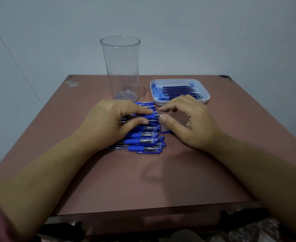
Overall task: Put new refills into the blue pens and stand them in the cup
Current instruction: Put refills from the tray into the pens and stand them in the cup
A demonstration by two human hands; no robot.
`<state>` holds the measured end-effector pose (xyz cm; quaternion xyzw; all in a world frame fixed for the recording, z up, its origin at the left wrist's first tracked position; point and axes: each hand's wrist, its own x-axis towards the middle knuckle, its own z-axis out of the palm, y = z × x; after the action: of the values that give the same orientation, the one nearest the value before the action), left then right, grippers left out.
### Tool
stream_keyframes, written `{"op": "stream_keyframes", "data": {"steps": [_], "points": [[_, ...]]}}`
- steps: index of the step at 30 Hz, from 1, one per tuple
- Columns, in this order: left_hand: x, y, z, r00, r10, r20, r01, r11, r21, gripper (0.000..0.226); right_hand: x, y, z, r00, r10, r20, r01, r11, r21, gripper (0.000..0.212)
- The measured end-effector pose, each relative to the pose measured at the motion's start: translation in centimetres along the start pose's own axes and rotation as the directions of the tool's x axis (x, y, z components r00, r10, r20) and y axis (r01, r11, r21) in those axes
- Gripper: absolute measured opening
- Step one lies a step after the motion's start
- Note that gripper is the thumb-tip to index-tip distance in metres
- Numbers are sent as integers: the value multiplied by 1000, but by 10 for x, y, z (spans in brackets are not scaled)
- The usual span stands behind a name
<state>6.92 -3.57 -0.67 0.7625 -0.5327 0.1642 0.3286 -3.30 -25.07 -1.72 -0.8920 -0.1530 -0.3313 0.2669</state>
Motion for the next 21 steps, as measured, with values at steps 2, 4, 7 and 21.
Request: {"op": "stream_keyframes", "data": {"steps": [2, 4, 7, 21], "points": [[0, 0, 0, 1000, 0, 6, 0, 1000, 8, 30, 1, -1, 0, 1000, -19, 7, 19, 1000, -14, 18], [0, 1, 1, 1000, -5, 8, 5, 1000, 10, 30, 0, -1, 0, 999, -40, 13, 40, 999, -29, 11], [0, -1, 1, 1000, -7, 7, 7, 1000, 12, 27, -2, -3, -2, 1000, -4, 1, 4, 1000, -23, 18], [0, 3, -2, 1000, -11, -3, 11, 1000, -6, 26, 0, -11, 2, 994, 105, -2, -105, 994, 11, 21]]}}
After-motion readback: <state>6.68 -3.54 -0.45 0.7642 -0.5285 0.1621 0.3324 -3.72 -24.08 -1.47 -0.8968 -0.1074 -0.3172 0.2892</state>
